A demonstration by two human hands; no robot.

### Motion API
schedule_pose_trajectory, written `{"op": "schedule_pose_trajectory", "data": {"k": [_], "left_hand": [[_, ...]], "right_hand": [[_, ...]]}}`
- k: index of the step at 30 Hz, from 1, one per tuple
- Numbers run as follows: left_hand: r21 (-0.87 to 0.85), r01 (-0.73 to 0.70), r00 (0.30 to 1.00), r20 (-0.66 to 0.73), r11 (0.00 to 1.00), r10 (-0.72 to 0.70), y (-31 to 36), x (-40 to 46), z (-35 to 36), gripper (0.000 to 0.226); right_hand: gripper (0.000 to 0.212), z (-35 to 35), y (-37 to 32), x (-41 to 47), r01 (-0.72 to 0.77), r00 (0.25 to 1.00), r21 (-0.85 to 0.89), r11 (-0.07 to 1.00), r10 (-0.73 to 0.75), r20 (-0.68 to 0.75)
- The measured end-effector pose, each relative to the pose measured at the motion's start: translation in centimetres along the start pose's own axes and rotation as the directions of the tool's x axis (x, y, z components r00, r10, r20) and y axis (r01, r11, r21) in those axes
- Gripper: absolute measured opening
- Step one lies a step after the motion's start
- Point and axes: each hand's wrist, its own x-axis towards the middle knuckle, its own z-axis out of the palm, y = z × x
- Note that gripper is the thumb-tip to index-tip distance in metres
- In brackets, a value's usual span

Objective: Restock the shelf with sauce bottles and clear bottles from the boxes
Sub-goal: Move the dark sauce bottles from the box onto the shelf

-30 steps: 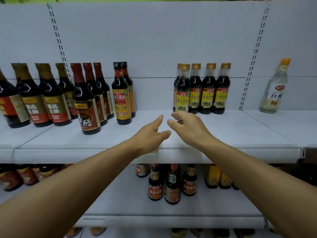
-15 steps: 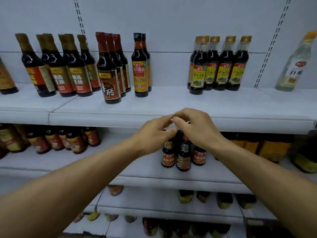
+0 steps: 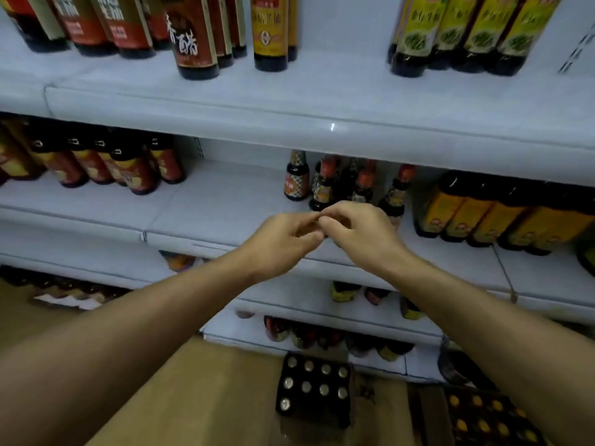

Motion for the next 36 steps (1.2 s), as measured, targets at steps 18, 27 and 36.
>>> {"op": "schedule_pose_trajectory", "data": {"k": [18,27,36], "left_hand": [[0.015,0.455,0.889,0.036,0.890,-0.456,-19.1,-3.8,13.5,0.031],[0.027,0.653,0.755,0.067,0.757,-0.653,-29.4,-6.7,18.9,0.037],[0.116,0.743,0.647,0.129,0.660,-0.751,-41.1,-9.0,25.3,0.045]], "right_hand": [[0.023,16.9,14.1,-6.0,-0.176,0.890,-0.033,0.984,0.173,0.422],[0.029,26.3,20.9,-8.7,-0.228,0.808,-0.088,0.970,0.239,0.539],[0.027,38.6,29.8,-12.8,-0.339,0.668,-0.187,0.922,0.376,0.642]]}}
